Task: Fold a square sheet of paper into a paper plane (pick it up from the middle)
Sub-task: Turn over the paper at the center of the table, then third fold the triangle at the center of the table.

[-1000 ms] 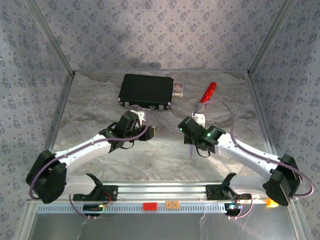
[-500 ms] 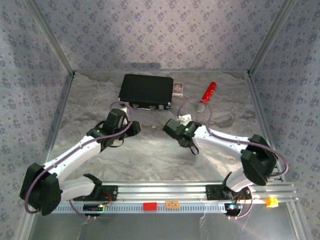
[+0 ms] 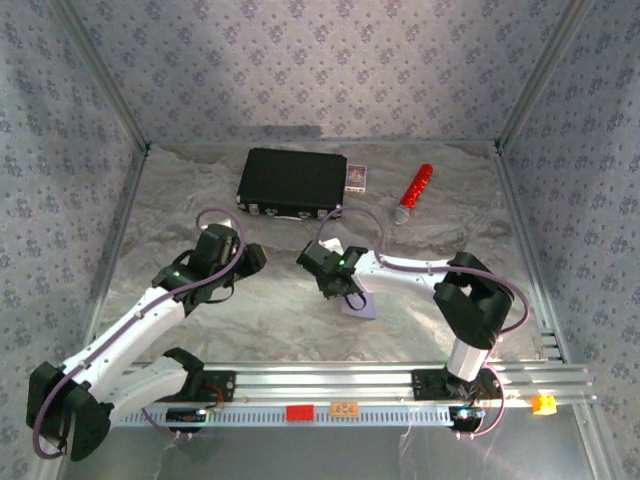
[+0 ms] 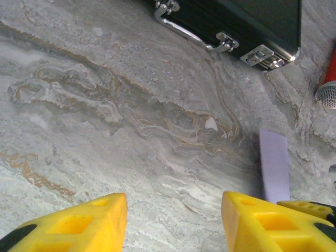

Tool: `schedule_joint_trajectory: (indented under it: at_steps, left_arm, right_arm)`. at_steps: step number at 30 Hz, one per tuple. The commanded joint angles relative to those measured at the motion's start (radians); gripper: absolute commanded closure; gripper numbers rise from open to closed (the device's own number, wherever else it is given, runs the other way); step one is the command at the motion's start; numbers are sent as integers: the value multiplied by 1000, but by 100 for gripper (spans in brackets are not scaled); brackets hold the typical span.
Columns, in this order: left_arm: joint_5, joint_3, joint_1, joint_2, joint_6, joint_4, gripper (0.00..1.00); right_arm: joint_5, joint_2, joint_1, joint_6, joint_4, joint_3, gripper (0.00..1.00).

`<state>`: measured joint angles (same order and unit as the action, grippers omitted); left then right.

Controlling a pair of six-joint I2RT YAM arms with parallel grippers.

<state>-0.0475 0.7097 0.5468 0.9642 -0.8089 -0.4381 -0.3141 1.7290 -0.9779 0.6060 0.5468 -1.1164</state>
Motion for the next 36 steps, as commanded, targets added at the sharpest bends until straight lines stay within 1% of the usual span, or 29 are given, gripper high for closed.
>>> schedule_joint_trajectory:
  at_steps: [1,4,5,7,9,10,12,13,15,17,21,23,25,30,36]
  left_arm:
    - [84,-5,-12,17,45,-6,50]
    - [193,-5,-12,90,57,43,50]
    - [233,-5,-11,116,57,66,51]
    - [324,-6,-8,178,53,140,55]
    - [380,0,8,239,51,198,58]
    - [391,12,20,276,48,216,60]
    - [402,37,51,340,34,247,63]
    - [405,48,70,372,24,264,63]
    - [416,65,97,428,8,298,64]
    - [436,77,116,483,-9,330,64]
    - [493,80,127,569,-50,411,65]
    - [502,86,126,593,-60,427,65]
    - [510,90,127,611,-65,438,65]
    - [526,108,128,647,-65,442,64]
    - [554,128,145,696,-72,465,64]
  right_arm:
    - [144,-95,38,84,-177,60,62]
    - [244,-226,110,95,-314,196,54]
    - [286,-267,136,91,-349,241,54]
    - [361,-351,211,127,-410,347,58]
    - [456,-421,281,153,-489,460,70]
    - [508,-453,327,169,-529,515,73]
    - [587,-501,386,190,-579,594,79]
    - [610,-519,410,193,-588,628,80]
    - [662,-537,444,192,-608,671,80]
    - [726,-533,472,198,-650,705,83]
    - [759,-497,487,211,-709,730,85]
    - [775,-461,492,215,-736,725,85]
    - [804,-417,498,221,-771,717,88]
    - [804,-320,515,216,-775,707,89]
    - [796,-257,525,292,-846,768,90]
